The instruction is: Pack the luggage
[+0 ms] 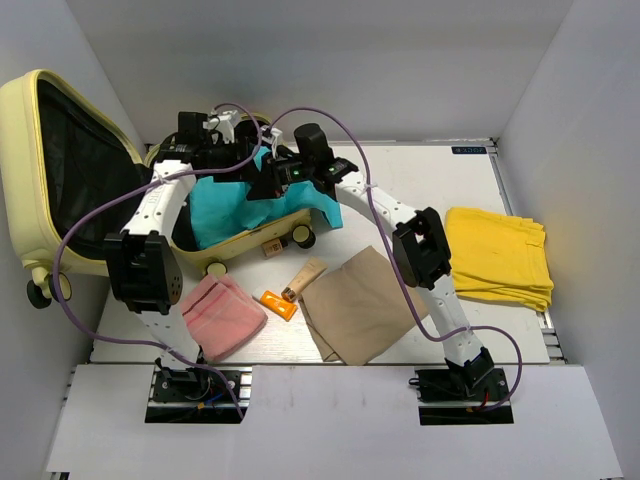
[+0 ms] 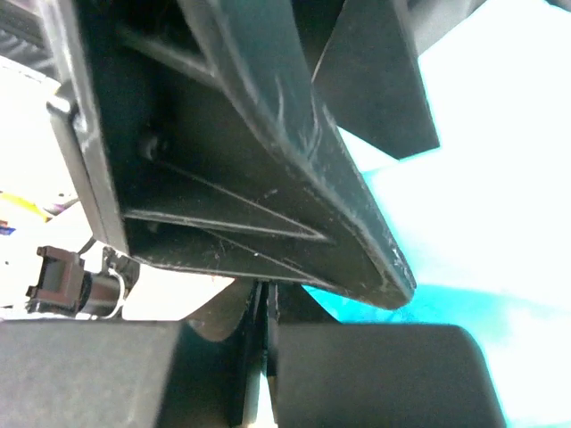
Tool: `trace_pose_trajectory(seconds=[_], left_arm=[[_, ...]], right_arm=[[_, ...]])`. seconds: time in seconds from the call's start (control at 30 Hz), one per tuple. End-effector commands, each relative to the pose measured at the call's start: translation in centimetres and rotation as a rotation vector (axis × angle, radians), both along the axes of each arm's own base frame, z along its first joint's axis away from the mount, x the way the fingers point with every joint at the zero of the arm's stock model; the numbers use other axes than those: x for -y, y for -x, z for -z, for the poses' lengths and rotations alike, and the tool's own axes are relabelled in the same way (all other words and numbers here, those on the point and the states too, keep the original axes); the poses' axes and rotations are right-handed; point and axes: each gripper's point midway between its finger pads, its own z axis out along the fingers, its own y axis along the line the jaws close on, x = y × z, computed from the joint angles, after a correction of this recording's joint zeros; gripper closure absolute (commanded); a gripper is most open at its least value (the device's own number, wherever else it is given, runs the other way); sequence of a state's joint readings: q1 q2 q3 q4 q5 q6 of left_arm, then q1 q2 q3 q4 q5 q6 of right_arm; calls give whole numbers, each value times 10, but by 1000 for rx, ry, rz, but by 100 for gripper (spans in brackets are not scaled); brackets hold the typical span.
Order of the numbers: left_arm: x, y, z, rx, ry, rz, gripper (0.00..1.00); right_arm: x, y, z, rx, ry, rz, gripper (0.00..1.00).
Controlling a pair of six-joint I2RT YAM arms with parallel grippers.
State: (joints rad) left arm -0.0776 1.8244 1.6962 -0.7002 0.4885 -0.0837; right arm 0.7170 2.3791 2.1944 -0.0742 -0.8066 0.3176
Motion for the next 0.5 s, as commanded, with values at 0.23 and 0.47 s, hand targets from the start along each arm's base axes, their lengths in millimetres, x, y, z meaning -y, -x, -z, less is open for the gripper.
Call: trace_pose_trajectory(seconds=[0.23,0.47], left_arm=[[36,29,4,-60,15,79,99],[-33,4,-47,93,-155,-211,99]], right_arm=[[-1,22,-56,105,-111,-62,100],[15,22,-64,62,-52,-3,11]])
